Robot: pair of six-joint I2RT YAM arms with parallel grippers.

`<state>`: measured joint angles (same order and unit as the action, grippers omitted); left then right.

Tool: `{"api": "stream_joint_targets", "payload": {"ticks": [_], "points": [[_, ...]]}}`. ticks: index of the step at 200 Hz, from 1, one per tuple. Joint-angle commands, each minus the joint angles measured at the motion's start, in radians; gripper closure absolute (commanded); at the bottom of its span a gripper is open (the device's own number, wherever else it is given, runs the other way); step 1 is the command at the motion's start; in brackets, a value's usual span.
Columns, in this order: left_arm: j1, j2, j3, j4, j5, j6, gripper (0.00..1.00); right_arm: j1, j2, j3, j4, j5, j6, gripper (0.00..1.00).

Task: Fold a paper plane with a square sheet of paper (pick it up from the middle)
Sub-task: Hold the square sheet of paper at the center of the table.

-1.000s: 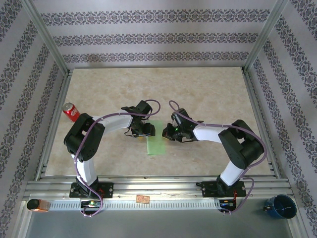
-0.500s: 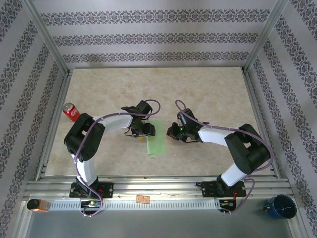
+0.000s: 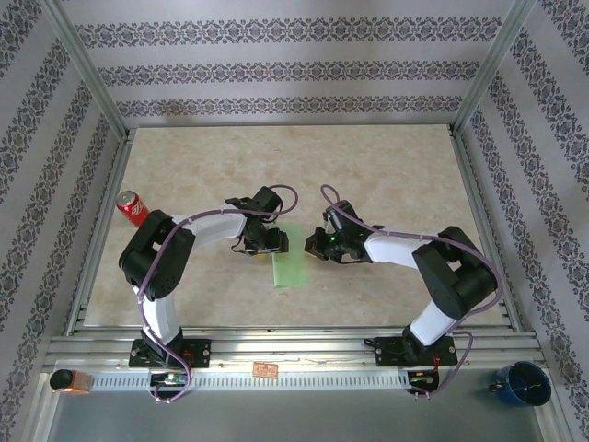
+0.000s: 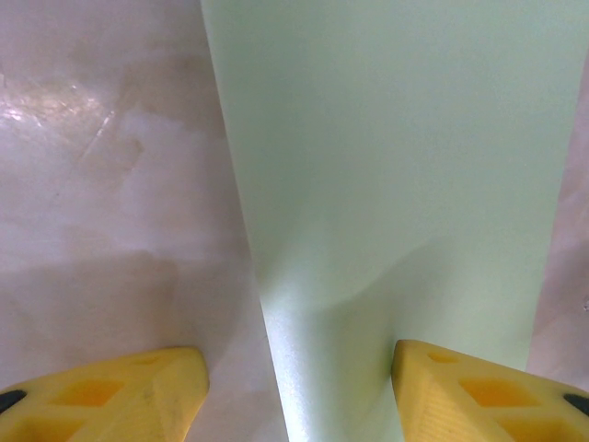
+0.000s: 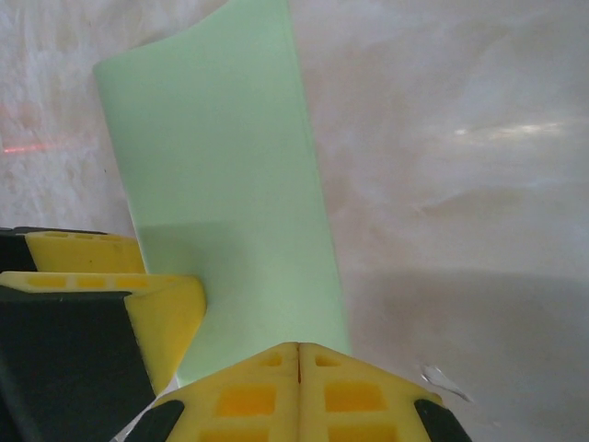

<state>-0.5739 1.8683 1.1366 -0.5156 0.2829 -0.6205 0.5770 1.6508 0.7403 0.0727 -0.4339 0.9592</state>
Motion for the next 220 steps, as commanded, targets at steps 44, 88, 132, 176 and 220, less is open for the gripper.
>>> {"api": "stream_joint_targets", "payload": {"ticks": [44,88,132,176,220], "points": [[0.003,0.127,-0.082,0.025,-0.044,-0.003,0.40,0.039,0.089,0.091,-0.009,-0.028,-0.040,1.00],[0.003,0.130,-0.082,0.028,-0.042,0.001,0.40,0.050,0.130,0.108,-0.027,-0.035,-0.050,1.00],[0.003,0.126,-0.083,0.031,-0.036,0.001,0.40,0.064,0.165,0.070,-0.070,0.014,-0.084,1.00],[0.003,0.064,-0.093,0.049,-0.017,-0.006,0.39,0.064,0.174,0.042,-0.110,0.065,-0.117,1.00],[0.009,-0.124,-0.104,0.065,-0.001,-0.024,0.37,0.064,0.194,0.060,-0.115,0.060,-0.126,1.00]]}}
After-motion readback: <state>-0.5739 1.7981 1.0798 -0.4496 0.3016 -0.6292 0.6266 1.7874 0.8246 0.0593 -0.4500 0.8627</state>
